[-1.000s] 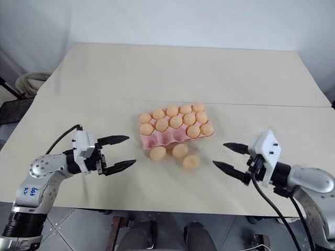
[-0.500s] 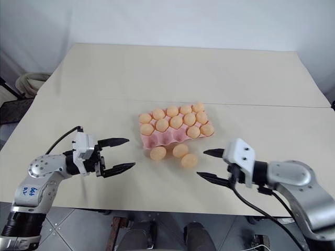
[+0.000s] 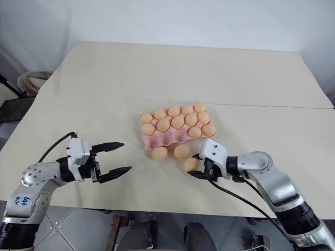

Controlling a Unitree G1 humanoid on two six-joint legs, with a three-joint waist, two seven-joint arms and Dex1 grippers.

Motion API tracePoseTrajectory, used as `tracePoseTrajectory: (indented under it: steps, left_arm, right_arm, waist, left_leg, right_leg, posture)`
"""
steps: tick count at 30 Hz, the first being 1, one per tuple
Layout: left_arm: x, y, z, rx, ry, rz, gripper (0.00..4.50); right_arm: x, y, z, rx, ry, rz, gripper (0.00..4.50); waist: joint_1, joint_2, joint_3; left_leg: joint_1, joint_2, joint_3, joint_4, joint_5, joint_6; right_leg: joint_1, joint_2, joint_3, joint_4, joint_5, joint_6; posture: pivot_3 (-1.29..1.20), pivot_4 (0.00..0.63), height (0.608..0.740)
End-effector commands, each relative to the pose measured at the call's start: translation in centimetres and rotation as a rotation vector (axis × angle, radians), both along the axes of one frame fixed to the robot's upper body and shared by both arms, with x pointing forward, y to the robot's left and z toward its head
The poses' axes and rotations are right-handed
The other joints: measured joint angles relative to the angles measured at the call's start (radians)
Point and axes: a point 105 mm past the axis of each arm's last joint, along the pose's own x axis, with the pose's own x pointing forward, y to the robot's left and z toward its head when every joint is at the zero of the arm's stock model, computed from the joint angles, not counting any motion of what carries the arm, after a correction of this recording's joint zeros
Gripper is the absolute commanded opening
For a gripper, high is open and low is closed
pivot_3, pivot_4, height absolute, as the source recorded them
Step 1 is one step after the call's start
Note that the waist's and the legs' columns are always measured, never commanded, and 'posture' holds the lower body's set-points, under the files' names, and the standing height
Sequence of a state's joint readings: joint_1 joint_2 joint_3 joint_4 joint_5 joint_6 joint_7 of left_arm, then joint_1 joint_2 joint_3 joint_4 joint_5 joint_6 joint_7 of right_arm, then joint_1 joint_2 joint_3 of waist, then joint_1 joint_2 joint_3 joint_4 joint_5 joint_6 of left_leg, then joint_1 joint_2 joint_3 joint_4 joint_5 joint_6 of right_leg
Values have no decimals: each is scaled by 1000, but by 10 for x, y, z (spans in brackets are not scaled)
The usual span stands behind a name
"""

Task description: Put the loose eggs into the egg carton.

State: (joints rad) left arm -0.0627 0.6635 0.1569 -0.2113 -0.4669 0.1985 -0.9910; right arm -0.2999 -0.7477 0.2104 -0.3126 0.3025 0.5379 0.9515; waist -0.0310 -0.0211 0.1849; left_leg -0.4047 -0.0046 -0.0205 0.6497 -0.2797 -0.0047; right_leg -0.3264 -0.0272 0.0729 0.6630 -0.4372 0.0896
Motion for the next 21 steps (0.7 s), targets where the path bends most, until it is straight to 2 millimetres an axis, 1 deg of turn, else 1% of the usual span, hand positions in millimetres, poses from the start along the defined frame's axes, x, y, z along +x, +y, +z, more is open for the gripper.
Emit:
tracePoseTrajectory:
  steps: [1, 4, 6, 7, 8, 10, 13, 14, 17, 20, 21]
  left_arm:
    - [-3, 0, 10, -4, -41, 2, 4500]
    - [-3, 0, 10, -7, -42, 5, 4500]
    - [-2, 1, 10, -9, -43, 10, 4500]
    - [-2, 1, 10, -10, -43, 13, 4500]
    - [-1, 1, 10, -11, -43, 16, 4500]
    - [0, 1, 9, -13, -43, 19, 4500]
    - [2, -2, 8, -19, -46, 20, 4500]
    - [2, -2, 9, -22, -47, 20, 4500]
    - [4, -3, 9, -25, -51, 22, 4500]
    - [5, -1, 10, -28, -48, 38, 4500]
    - [6, -1, 11, -32, -47, 47, 4500]
  right_arm:
    - [-3, -6, 14, 18, -38, 6, 1807]
    - [-16, -12, 26, 58, -35, 49, 1807]
    - [-27, -13, 41, 109, -47, 99, 1807]
    - [-23, -14, 53, 141, -68, 80, 1807]
    - [-16, -13, 63, 167, -100, 52, 1807]
    - [5, -11, 77, 197, -144, -28, 1807]
    - [38, -2, 86, 200, -193, -127, 1807]
    - [48, 2, 85, 189, -197, -151, 1807]
    - [67, 13, 78, 140, -225, -179, 1807]
    - [74, 26, 71, 124, -213, -174, 1807]
    - [76, 31, 68, 117, -205, -169, 1807]
  waist:
    - [1, 0, 0]
    - [5, 0, 0]
    - [4, 0, 0]
    - [4, 0, 0]
    - [-1, 0, 0]
    - [-16, 0, 0]
    - [-27, 1, 1]
    - [-26, 1, 0]
    - [-25, 1, 0]
    - [-21, 1, 1]
    - [-21, 1, 1]
  left_leg:
    - [0, 0, 0, 0, 0, 0]
    - [0, 0, 0, 0, 0, 0]
    - [-1, 0, -1, -1, 0, 0]
    - [-1, 0, -1, -1, 0, 0]
    - [-1, 0, -1, -1, 0, 0]
    - [1, 0, 0, 0, 0, 0]
    - [3, 0, 0, -1, 2, -1]
    - [3, 0, -1, -2, 3, -1]
    - [2, 0, -2, -2, 3, -2]
    - [-2, 0, -2, -2, 3, -2]
    - [-2, 0, -2, -1, 3, -1]
  right_leg:
    - [0, 0, 0, 0, 0, 0]
    - [0, 0, -1, -1, 0, 0]
    - [1, 0, -1, -2, 0, 0]
    - [1, 0, -2, -2, 0, 0]
    - [1, 0, -2, -2, 0, 0]
    - [1, 0, -1, -1, 0, -1]
    - [1, 0, -1, 1, 3, -2]
    - [1, 0, -2, 1, 3, -2]
    - [0, 0, -3, 1, 3, -2]
    - [-3, -1, -5, 2, 3, -2]
    - [-4, -2, -9, 3, 3, -2]
  posture:
    - [0, 150, 740]
    - [0, 150, 740]
    - [0, 150, 740]
    - [0, 150, 740]
    - [0, 150, 740]
    - [0, 150, 740]
    - [0, 150, 740]
    - [0, 150, 740]
    - [0, 150, 740]
    - [0, 150, 740]
    - [0, 150, 740]
